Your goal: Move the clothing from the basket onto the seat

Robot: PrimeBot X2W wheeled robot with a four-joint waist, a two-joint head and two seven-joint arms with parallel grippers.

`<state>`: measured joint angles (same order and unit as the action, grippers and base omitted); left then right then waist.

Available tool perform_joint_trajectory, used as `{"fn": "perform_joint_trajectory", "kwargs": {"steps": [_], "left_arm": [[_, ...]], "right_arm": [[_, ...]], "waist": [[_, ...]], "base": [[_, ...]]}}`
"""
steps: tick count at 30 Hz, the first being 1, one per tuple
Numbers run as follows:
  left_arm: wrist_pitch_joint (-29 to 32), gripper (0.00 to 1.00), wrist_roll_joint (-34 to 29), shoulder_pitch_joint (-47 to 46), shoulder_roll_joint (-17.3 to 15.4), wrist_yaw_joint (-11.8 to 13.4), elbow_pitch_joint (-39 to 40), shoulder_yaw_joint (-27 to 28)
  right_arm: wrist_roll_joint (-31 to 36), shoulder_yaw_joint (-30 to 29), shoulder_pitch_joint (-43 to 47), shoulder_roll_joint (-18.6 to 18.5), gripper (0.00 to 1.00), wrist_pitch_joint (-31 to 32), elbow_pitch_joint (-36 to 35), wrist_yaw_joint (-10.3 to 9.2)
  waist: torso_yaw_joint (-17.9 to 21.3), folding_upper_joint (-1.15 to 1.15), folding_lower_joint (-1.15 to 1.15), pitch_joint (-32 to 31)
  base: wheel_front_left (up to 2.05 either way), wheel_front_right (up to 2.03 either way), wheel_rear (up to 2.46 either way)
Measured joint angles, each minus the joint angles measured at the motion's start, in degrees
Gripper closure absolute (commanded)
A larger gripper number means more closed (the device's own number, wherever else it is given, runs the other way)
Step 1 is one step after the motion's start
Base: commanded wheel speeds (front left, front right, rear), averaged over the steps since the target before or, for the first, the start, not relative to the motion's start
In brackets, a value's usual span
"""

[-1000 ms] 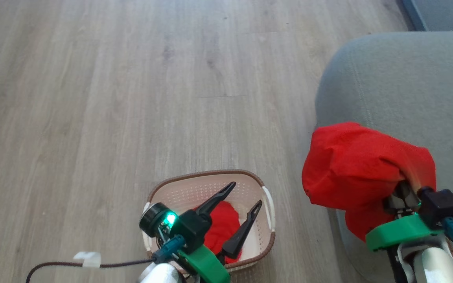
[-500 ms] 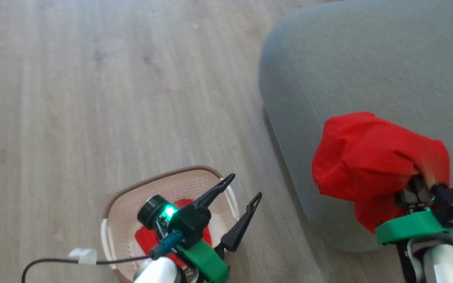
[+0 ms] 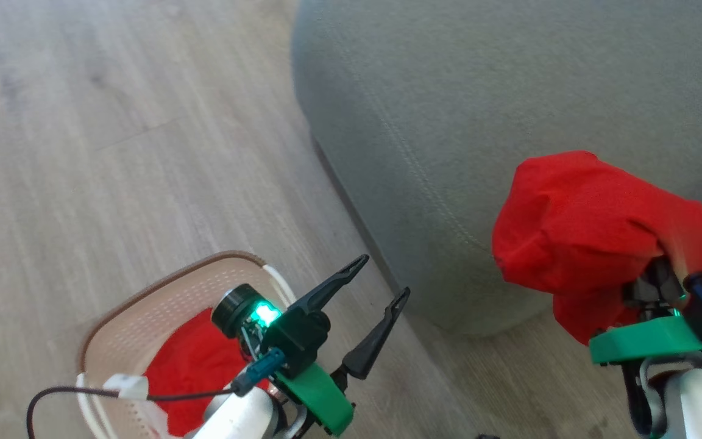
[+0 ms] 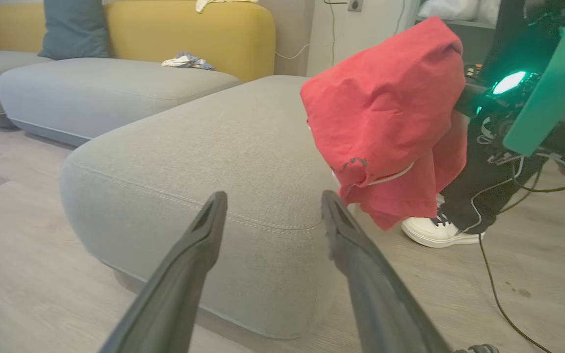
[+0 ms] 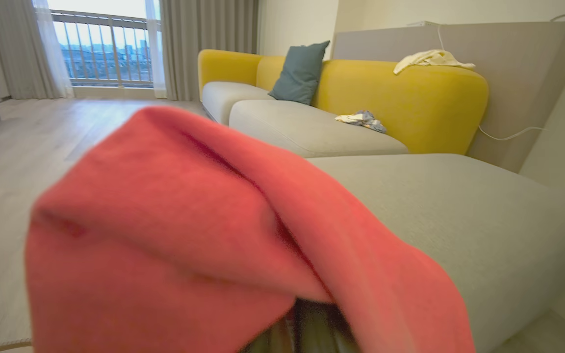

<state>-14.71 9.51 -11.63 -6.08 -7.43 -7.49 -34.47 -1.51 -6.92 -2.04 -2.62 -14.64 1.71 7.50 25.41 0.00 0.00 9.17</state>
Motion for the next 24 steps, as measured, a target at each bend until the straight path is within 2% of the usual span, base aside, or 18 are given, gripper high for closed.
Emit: {"fn": "perform_joint_trajectory", "kwargs": {"steps": [3, 8, 19, 24], "left_arm": [[0.0, 0.0, 0.0, 0.1, 0.0, 0.0, 0.3, 0.1], [0.0, 0.0, -0.1, 0.1, 0.0, 0.0, 0.5, 0.2], [0.0, 0.0, -0.1, 0.0, -0.1, 0.0, 0.7, -0.8], [0.0, 0.0, -0.5, -0.7, -2.3, 0.0, 1.1, -1.0]], "right_arm": [[-1.2, 0.0, 0.0, 0.1, 1.0, 0.0, -0.1, 0.0], [-2.1, -0.3, 0.3, 0.2, 1.0, 0.0, -0.2, 0.0], [-0.9, -2.3, -0.6, 0.3, 1.0, 0.0, -1.3, 0.0], [0.0, -6.1, -7.2, 0.5, 1.0, 0.0, -3.8, 0.0]], "waist": [[2.9, 0.0, 0.0, 0.7], [5.0, 0.0, 0.0, 0.9], [3.4, 0.0, 0.0, 2.1], [2.4, 0.0, 0.0, 5.2]], "base": [[0.0, 0.0, 0.0], [0.0, 0.0, 0.0], [0.0, 0.0, 0.0], [0.0, 0.0, 0.0]]}}
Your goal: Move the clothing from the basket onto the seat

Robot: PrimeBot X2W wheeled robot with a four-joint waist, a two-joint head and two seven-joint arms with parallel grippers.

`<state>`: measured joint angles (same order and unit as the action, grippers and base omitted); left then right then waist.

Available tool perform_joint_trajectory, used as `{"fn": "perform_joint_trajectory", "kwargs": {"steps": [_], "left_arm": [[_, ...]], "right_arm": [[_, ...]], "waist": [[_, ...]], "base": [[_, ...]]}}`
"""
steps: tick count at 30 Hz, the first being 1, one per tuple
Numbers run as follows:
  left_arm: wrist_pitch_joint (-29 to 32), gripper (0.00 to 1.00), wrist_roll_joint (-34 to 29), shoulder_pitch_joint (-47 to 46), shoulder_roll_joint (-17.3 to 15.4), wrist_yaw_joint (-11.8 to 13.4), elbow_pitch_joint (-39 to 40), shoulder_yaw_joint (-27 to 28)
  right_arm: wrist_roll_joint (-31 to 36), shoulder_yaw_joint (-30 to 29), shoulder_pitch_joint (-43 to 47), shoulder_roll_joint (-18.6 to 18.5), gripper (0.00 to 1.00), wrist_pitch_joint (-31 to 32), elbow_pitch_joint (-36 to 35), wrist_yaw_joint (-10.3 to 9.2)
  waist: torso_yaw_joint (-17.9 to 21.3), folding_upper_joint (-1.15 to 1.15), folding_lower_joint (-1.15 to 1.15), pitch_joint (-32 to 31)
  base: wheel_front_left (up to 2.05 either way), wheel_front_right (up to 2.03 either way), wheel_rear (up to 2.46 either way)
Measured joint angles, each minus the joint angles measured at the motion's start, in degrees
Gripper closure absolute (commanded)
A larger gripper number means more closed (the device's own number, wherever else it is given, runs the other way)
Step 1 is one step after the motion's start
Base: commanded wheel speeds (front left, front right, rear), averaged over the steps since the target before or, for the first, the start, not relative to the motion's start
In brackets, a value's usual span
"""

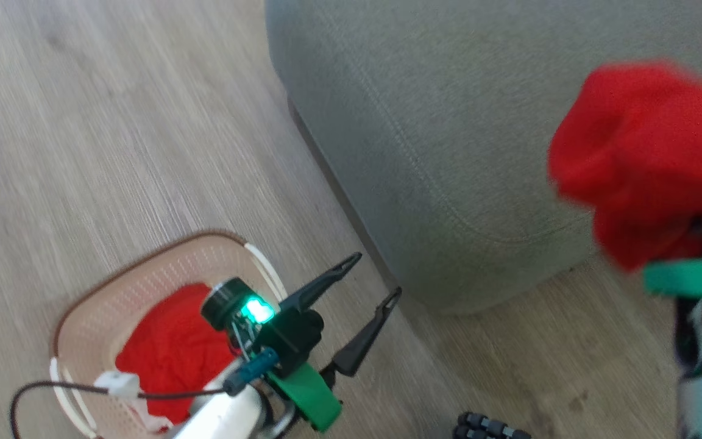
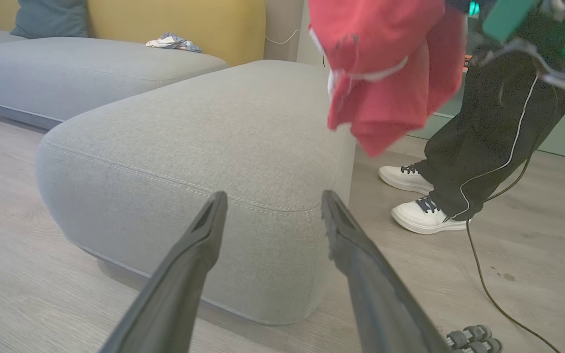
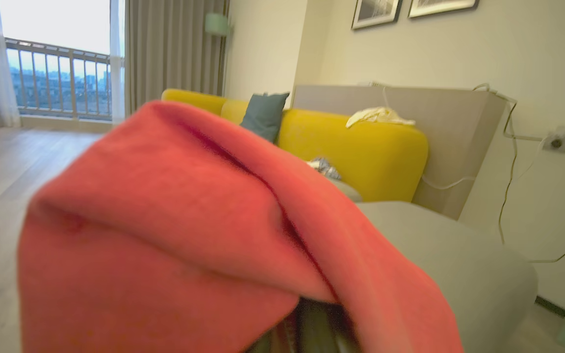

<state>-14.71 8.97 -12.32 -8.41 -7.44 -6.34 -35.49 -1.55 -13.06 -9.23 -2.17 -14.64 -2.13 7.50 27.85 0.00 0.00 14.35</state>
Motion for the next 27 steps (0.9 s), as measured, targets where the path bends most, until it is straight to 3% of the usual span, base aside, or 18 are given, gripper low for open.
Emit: {"fn": "perform_joint_trajectory", "kwargs": {"steps": [6, 13, 27], "left_arm": [[0.0, 0.0, -0.5, -4.5, -2.7, 0.0, 0.8, -0.4], [0.0, 0.0, -0.5, -7.9, -6.7, 0.0, 1.9, -1.7], [0.0, 0.0, 0.1, -13.8, -11.6, 0.0, 5.5, -1.5]], "right_arm": [[-0.4, -3.7, -11.2, -2.7, 1.0, 0.0, -0.8, 0.0], [-5.4, -7.4, -23.4, -6.8, 1.0, 0.0, 5.0, 0.0], [-2.1, -12.5, -46.1, -13.1, 1.0, -0.1, 23.1, 0.0]], "waist": [[-1.4, 0.0, -0.01, 5.8], [-3.2, 0.0, -0.01, 13.4], [-8.5, 0.01, -0.01, 26.9]], "base": [[0.0, 0.0, 0.0], [0.0, 0.0, 0.0], [0.0, 0.0, 0.0]]}}
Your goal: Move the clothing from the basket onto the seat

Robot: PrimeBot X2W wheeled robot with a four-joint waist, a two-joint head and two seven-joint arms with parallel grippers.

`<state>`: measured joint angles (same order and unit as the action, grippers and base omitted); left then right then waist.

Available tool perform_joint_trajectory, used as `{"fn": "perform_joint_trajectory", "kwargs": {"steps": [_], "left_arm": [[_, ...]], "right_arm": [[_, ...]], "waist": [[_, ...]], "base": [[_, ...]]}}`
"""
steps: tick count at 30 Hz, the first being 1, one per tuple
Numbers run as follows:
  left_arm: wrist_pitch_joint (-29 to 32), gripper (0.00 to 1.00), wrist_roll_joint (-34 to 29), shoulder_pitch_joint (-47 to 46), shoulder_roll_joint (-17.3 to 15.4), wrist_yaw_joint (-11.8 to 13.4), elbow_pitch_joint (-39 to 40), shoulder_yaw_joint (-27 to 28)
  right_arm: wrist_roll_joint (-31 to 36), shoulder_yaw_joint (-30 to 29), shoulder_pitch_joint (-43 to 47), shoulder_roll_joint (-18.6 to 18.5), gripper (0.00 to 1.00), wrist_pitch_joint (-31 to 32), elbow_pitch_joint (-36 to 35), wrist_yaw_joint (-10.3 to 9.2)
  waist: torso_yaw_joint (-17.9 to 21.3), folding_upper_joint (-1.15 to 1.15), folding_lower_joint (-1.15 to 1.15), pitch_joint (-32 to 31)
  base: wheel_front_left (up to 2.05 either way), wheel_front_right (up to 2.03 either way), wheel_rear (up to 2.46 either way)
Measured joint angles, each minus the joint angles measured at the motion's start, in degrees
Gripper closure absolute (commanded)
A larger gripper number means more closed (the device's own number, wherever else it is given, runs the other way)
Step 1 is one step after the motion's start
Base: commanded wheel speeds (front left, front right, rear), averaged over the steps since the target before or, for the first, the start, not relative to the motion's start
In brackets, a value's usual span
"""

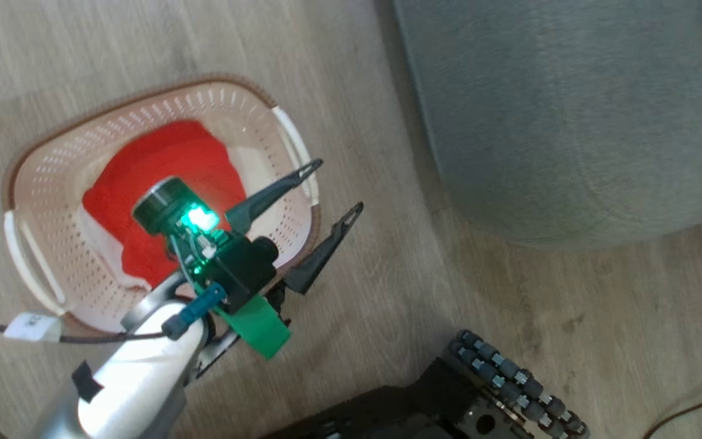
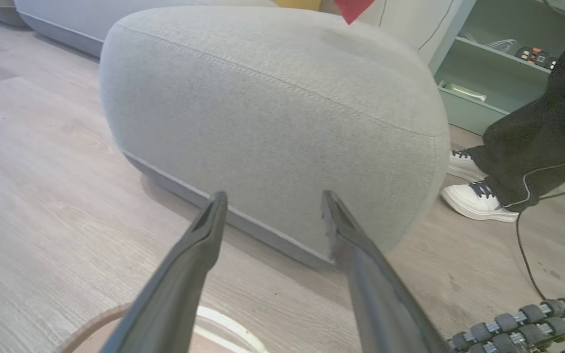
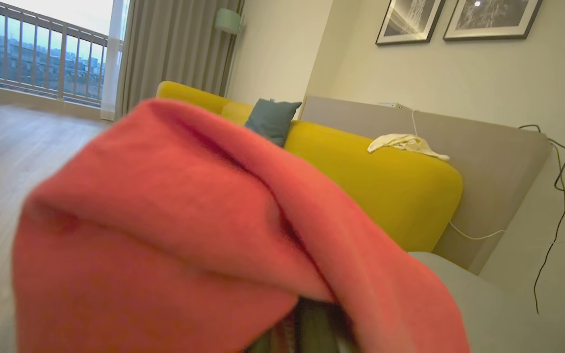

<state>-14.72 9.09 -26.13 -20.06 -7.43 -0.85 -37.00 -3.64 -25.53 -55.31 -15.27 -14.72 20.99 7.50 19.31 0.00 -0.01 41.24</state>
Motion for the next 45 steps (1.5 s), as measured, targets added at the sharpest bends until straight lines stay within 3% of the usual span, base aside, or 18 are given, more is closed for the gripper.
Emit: {"fn": "perform_joint_trajectory", "kwargs": {"steps": [10, 22, 23, 25, 38, 45], "left_arm": [[0.0, 0.0, 0.0, -1.0, -0.4, 0.0, 0.9, 0.3], [0.0, 0.0, -0.4, -1.1, -0.3, 0.0, 0.9, 0.3], [0.0, 0.0, -0.4, -1.1, -0.3, 0.0, 0.9, 0.3], [0.0, 0.0, -0.4, -1.0, -0.3, 0.0, 0.7, 0.3], [0.0, 0.0, -0.4, -0.7, 0.4, 0.0, -0.5, -0.1], [0.0, 0.0, 0.0, -0.3, 3.3, 0.0, -2.4, -0.6]], "right_arm": [[5.8, -2.2, -6.5, -0.2, 1.0, 0.0, 15.3, 0.01], [13.2, -5.7, -7.6, 0.1, 1.0, 0.0, 27.2, 0.0], [13.4, -5.7, -7.6, 0.2, 0.86, 0.0, 27.5, 0.01], [13.9, -5.3, -8.0, 0.3, 0.0, 0.0, 27.8, 0.0], [15.8, -4.7, -8.0, 0.7, 0.0, 0.0, 30.6, 0.01], [15.7, 0.1, -1.0, 0.5, 0.0, 0.0, 31.2, 0.01]], "waist": [[-3.8, 0.0, 0.0, 5.0], [-5.2, 0.0, 0.01, 6.6], [-5.1, 0.0, 0.01, 6.8], [-5.0, 0.0, 0.01, 6.8], [-4.1, 0.0, 0.02, 2.8], [-3.8, 0.0, 0.01, -2.8]], "base": [[0.0, 0.0, 0.0], [0.0, 0.0, 0.0], [0.0, 0.0, 0.0], [0.0, 0.0, 0.0], [0.0, 0.0, 0.0], [0.0, 0.0, 0.0]]}}
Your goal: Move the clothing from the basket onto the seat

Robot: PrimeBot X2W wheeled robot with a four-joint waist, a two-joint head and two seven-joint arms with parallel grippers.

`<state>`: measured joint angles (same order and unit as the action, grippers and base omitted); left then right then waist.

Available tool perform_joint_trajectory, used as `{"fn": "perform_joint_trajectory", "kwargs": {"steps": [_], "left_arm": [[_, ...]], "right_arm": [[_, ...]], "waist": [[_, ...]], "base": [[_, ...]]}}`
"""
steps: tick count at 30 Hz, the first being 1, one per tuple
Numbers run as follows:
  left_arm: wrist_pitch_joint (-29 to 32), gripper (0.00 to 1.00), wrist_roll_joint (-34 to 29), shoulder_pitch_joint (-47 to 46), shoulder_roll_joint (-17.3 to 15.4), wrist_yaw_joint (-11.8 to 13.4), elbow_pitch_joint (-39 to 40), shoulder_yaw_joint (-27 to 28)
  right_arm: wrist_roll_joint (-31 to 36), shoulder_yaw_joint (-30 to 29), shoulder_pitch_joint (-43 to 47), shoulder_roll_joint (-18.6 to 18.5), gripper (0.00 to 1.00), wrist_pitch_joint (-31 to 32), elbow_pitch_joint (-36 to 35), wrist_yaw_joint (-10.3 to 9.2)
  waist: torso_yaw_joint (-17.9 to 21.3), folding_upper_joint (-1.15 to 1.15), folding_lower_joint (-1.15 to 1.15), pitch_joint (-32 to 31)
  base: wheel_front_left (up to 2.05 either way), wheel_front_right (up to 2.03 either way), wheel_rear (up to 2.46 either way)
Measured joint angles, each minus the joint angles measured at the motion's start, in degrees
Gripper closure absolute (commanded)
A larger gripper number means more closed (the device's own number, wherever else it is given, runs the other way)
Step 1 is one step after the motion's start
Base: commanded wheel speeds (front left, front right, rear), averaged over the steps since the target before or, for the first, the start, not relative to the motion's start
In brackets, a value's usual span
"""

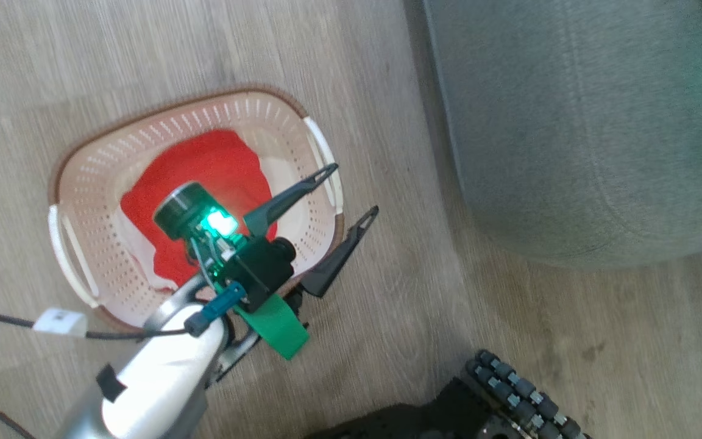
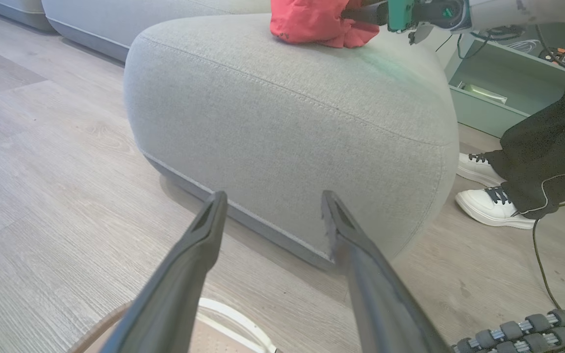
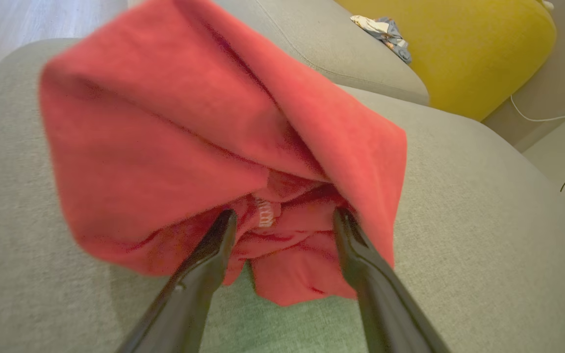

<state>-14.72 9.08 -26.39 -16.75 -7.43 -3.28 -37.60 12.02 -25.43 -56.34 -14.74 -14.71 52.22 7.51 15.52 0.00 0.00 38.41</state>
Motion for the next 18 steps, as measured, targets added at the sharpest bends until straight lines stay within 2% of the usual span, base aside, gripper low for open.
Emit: {"fn": "perform_joint_trajectory", "kwargs": {"steps": [4, 9, 14, 18], "left_arm": [[0.0, 0.0, 0.4, 2.1, 1.7, 0.0, -1.1, 0.1], [0.0, 0.0, 0.5, 4.1, 4.4, 0.0, -2.3, 0.5], [0.0, 0.0, 0.5, 7.3, 7.0, 0.0, -3.3, 2.5], [0.0, 0.0, 0.5, 9.4, 9.2, 0.0, -3.5, 6.4]], "right_arm": [[-1.3, 4.3, 3.3, -0.1, 0.0, 0.0, -1.2, 0.0], [-5.1, 11.5, 10.9, -0.6, 0.0, 0.0, -7.6, 0.0], [-11.4, 19.4, 19.3, -2.8, 0.0, 0.0, -19.6, 0.0], [-15.6, 22.9, 25.0, -4.1, 0.0, 0.0, -30.2, 0.0]], "waist": [[0.4, 0.0, 0.0, -3.4], [0.5, 0.0, 0.0, -8.6], [0.2, 0.0, 0.0, -14.4], [-0.7, 0.0, 0.01, -18.7]], "base": [[0.0, 0.0, 0.0], [0.0, 0.0, 0.0], [0.0, 0.0, 0.0], [0.0, 0.0, 0.0]]}}
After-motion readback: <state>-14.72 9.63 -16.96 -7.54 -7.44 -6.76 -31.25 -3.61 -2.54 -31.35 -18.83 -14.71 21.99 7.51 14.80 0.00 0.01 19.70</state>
